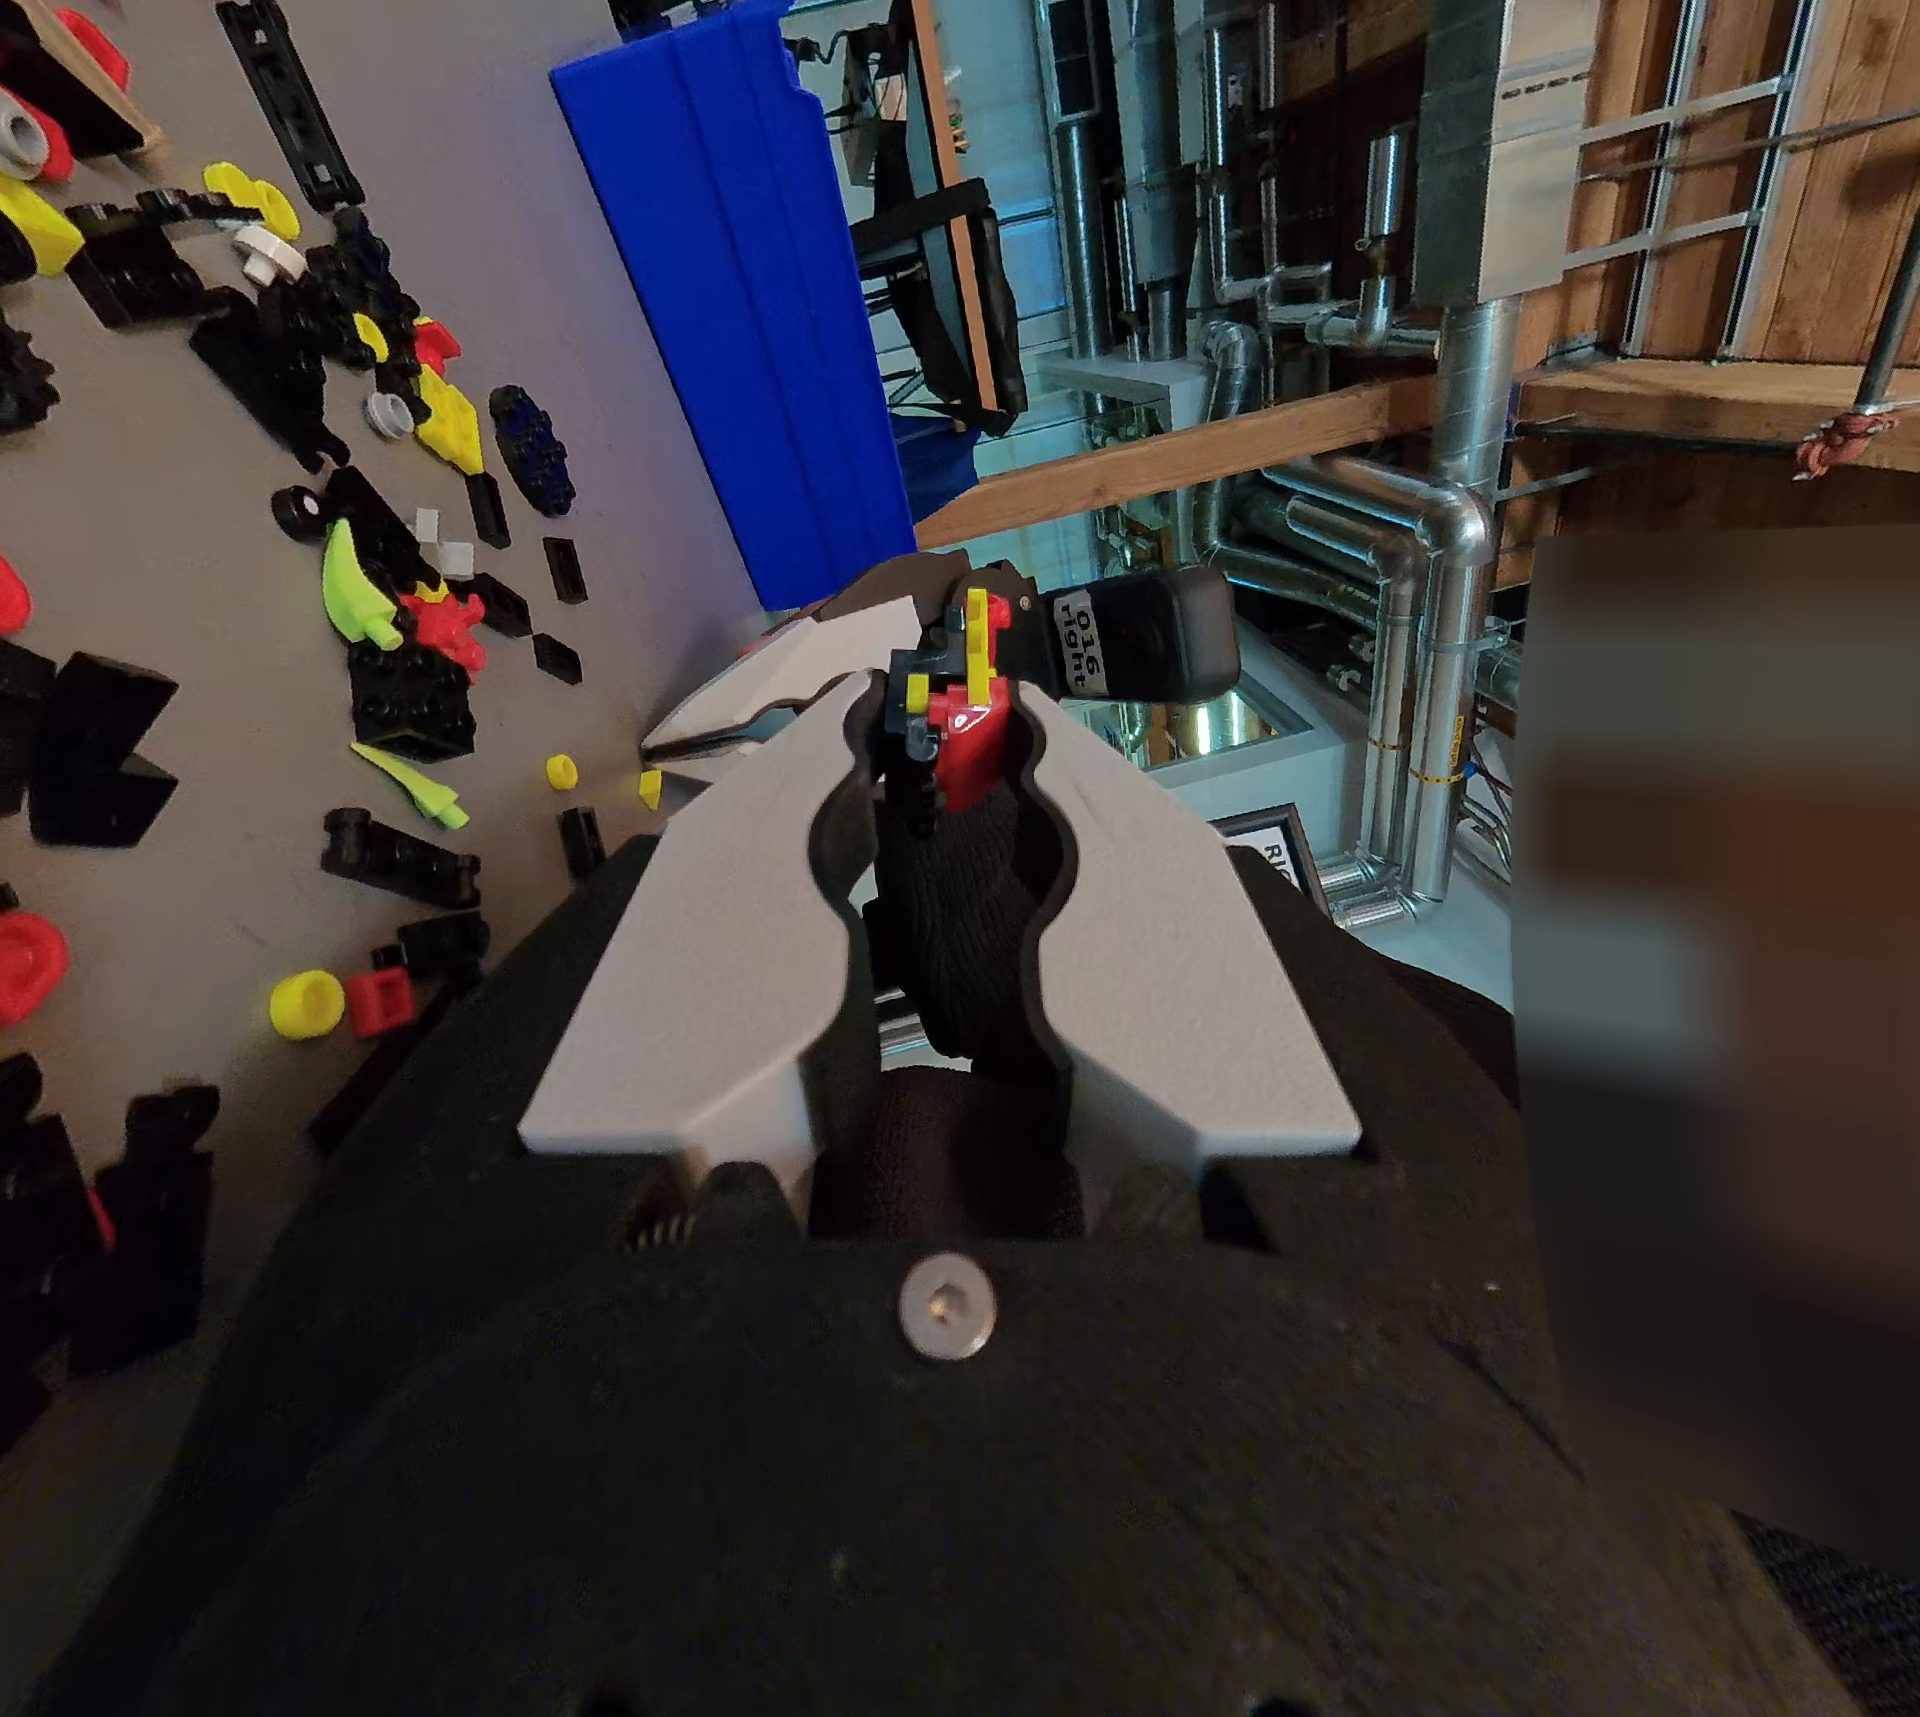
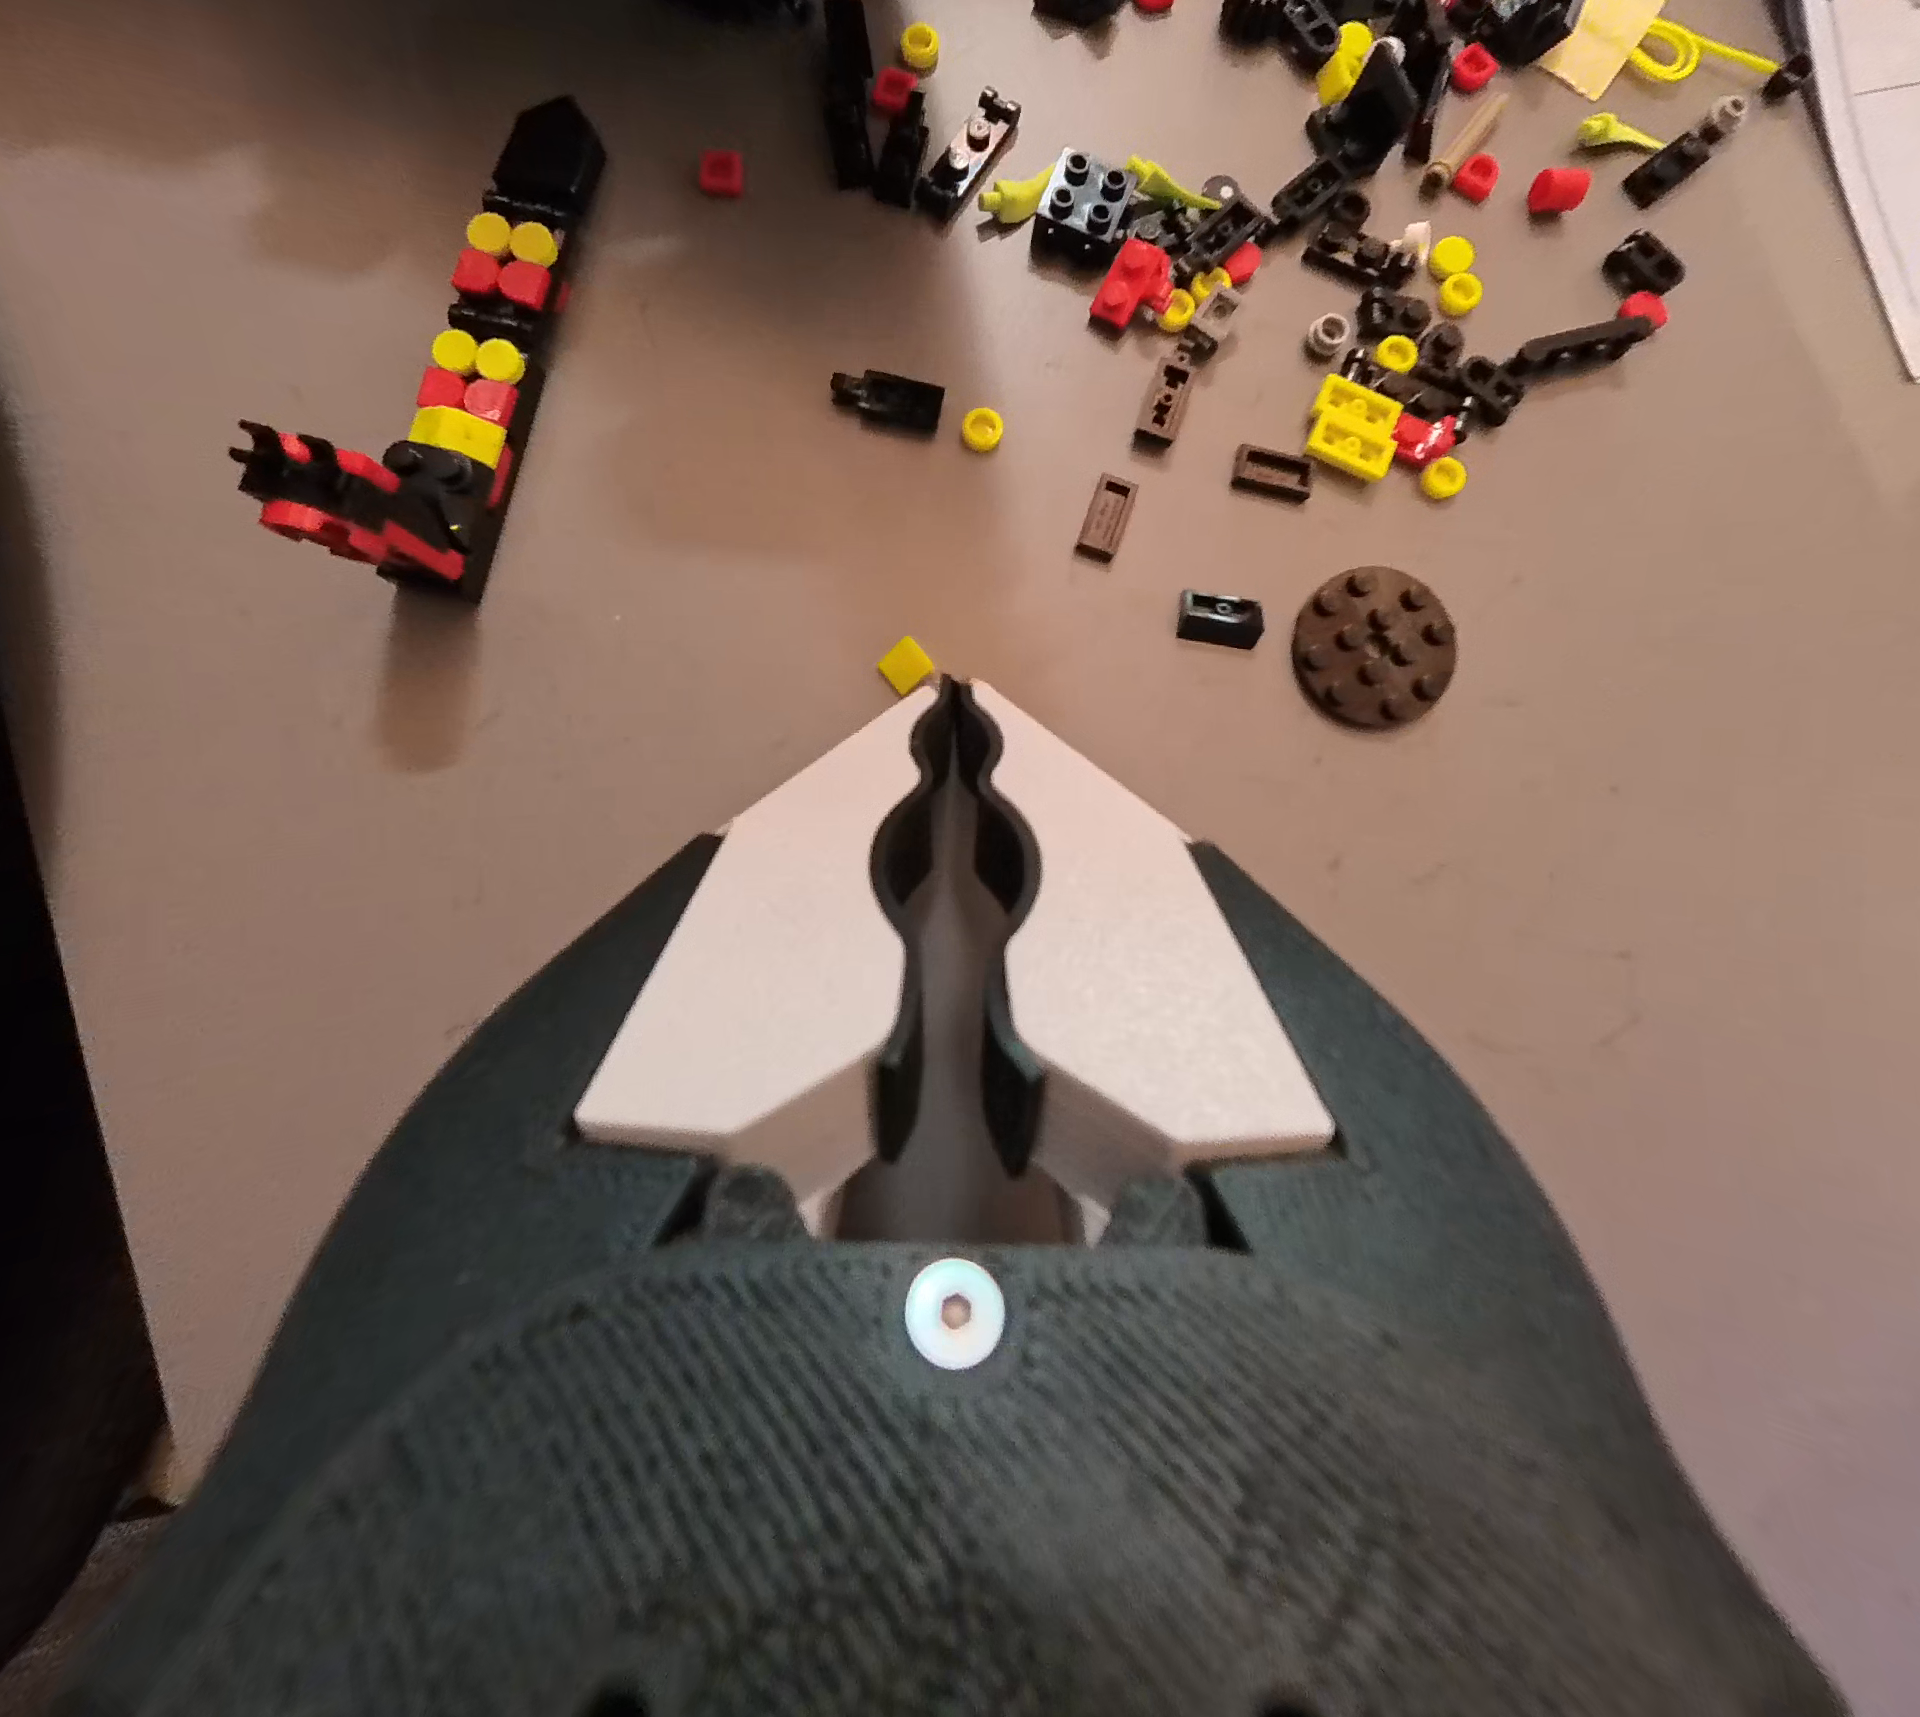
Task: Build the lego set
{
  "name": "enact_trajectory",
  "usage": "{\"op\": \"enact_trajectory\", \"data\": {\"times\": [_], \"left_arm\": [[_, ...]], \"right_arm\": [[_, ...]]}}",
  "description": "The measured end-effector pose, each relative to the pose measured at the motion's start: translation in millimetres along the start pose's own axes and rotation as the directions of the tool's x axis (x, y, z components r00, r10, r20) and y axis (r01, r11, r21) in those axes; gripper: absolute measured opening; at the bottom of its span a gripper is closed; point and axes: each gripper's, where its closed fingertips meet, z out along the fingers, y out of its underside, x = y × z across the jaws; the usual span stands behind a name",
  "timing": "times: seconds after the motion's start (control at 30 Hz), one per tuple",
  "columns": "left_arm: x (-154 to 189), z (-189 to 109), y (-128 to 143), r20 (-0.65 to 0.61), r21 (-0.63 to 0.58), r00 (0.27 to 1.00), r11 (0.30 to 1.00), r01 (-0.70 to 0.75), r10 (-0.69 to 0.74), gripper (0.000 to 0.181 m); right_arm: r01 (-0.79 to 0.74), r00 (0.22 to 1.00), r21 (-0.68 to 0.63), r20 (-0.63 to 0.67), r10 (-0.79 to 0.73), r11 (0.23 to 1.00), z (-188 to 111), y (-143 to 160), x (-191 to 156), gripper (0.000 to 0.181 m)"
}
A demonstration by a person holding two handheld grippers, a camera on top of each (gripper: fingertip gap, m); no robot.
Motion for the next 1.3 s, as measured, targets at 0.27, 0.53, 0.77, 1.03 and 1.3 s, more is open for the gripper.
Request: {"op": "enact_trajectory", "data": {"times": [0.27, 0.53, 0.77, 1.03, 1.3], "left_arm": [[0, -1, -1, 0.000, 0.006, 1.000, 1.000, 0.004, -0.004, 0.017], [-1, -1, -2, -0.002, 0.010, 1.000, 1.000, 0.011, -0.011, 0.018], [-1, -1, -2, -0.004, 0.010, 1.000, 1.000, 0.015, -0.015, 0.018], [-1, -1, -1, -0.002, 0.007, 1.000, 1.000, 0.014, -0.014, 0.018], [0, 1, 1, 0.019, -0.012, 0.999, 0.999, -0.043, 0.044, 0.018]], "right_arm": [[0.000, 1.000, 0.002, -0.007, 0.000, 1.000, -2, 1, 2, 0.000], [-0.059, 0.997, 0.025, 0.050, 0.058, 0.998, -6, -3, -2, 0.004], [-0.094, 0.992, 0.002, 0.082, 0.094, 0.996, -1, -5, -11, 0.009], [-0.084, 0.995, -0.018, 0.054, 0.085, 0.996, 6, -7, -11, 0.011], [-0.084, 0.996, -0.002, 0.043, 0.084, 0.996, 5, -10, -10, 0.007]]}}
